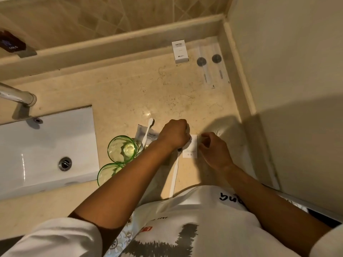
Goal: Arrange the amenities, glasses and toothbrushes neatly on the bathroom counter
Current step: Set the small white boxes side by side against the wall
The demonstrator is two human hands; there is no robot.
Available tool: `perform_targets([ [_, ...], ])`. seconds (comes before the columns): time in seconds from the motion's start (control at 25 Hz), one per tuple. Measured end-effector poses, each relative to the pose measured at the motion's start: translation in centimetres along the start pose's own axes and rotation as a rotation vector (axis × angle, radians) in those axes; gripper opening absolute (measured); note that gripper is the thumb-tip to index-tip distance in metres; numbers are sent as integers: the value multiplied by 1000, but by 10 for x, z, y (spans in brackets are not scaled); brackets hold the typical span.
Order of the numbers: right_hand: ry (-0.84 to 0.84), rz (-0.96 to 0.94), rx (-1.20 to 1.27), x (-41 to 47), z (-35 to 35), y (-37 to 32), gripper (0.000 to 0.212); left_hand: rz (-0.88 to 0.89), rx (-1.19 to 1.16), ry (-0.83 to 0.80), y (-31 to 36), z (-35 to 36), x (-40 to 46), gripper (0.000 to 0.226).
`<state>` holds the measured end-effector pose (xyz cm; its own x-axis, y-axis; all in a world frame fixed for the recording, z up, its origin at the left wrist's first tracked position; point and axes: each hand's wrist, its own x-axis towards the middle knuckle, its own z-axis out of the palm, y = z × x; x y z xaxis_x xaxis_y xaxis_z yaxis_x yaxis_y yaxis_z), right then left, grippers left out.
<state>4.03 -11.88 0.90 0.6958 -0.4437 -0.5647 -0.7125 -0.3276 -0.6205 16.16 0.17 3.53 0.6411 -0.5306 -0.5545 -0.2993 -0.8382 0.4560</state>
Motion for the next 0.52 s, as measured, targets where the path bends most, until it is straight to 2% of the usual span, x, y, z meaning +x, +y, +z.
perform_targets([
  [0.12,-20,24,-30,-7,-1,-6,31,-32,-36,48,3,17,-12,28],
  [0.2,-26,13,-68,-8,-1,-11,14,-34,-54,73,4,24,-16,27],
  [0.28,-46,26,-75,-8,1,-16,23,-43,-83,99,6,27,-19,29],
  [0.36,-62,82,36,-8,1,-16,27,-83,-172,119,6,29,-21,33],
  [0.44,-50,162,207,-7,1,-14,18,-120,-279,139,6,28,-24,35],
  [0.52,-56,205,295,-6,0,-16,18,-134,-376,174,6,26,-25,34],
])
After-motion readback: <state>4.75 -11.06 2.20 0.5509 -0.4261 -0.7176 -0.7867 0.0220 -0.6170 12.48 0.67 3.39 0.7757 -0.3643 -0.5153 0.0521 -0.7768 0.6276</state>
